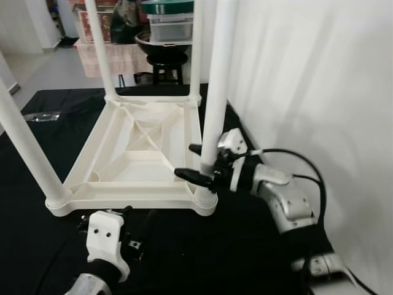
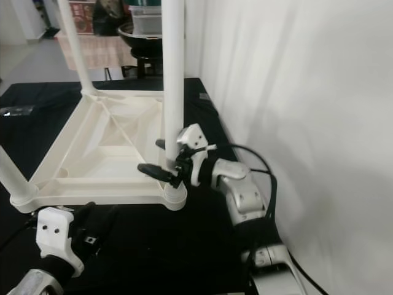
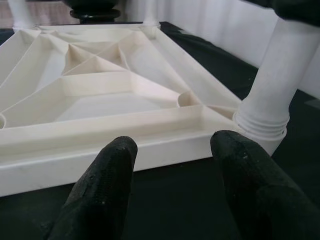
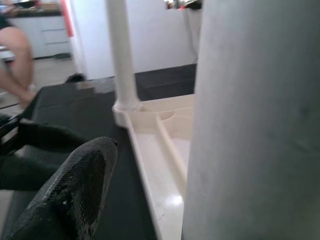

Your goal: Building children table

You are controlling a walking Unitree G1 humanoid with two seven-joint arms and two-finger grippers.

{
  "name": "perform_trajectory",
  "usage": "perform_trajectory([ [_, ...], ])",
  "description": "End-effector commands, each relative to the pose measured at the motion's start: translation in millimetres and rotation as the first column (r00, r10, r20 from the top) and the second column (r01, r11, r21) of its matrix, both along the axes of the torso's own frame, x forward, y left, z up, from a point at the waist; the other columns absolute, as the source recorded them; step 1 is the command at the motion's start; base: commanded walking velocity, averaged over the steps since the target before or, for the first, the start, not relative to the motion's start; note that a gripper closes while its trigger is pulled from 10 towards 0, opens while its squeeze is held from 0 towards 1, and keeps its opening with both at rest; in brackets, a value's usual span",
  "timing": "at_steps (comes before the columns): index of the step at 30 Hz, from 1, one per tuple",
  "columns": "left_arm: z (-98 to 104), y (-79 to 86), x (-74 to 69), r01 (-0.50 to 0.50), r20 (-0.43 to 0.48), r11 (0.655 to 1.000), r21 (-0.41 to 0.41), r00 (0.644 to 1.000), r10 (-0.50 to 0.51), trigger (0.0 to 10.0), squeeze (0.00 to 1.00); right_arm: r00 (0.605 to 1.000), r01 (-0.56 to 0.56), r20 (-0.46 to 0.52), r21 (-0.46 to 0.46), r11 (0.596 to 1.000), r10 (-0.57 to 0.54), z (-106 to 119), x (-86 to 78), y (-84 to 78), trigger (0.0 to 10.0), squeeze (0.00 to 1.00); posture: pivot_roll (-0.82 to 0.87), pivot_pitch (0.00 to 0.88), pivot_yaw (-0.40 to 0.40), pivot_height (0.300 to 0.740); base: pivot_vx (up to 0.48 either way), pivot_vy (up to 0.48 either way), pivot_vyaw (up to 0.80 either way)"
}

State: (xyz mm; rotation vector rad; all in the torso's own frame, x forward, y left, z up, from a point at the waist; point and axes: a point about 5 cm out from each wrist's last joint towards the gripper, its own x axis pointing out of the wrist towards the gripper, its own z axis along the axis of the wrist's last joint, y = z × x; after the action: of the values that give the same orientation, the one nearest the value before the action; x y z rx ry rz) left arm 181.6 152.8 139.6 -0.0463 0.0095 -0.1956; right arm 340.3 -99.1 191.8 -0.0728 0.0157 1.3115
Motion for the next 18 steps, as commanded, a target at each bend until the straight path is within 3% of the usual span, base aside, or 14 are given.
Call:
perform_trajectory([
  [1,-3,0.0,-0.5,-0.008,-0.018,1.0,-0.005,1.0,0.008,10.0,0.0,0.997,-0.079,-0.025,-0.016,0.997,0.079,-4,0.6,2.6,10.0,0.0,0.06,0.0,-0.064,0.74,0.0,0.0,0.0],
  [6,-3,-0.2,-0.1,-0.012,-0.015,1.0,-0.003,1.0,0.011,10.0,0.0,0.991,-0.122,-0.058,-0.004,0.993,0.121,4,12.1,0.2,10.0,0.0,0.06,0.0,-0.067,0.74,0.0,0.0,0.0],
  [7,-2,0.0,0.1,-0.014,-0.014,1.0,-0.003,1.0,0.013,10.0,0.0,0.99,-0.125,-0.059,-0.004,0.992,0.125,6,14.3,-0.8,0.0,0.0,0.06,0.0,-0.068,0.74,0.0,0.0,0.0],
  [18,-2,-1.1,0.0,-0.016,-0.014,1.0,-0.006,1.0,0.016,10.0,0.0,0.996,-0.076,-0.045,0.032,0.997,0.077,0,16.5,-13.9,0.0,0.0,0.05,0.0,-0.067,0.74,0.0,0.0,0.0],
])
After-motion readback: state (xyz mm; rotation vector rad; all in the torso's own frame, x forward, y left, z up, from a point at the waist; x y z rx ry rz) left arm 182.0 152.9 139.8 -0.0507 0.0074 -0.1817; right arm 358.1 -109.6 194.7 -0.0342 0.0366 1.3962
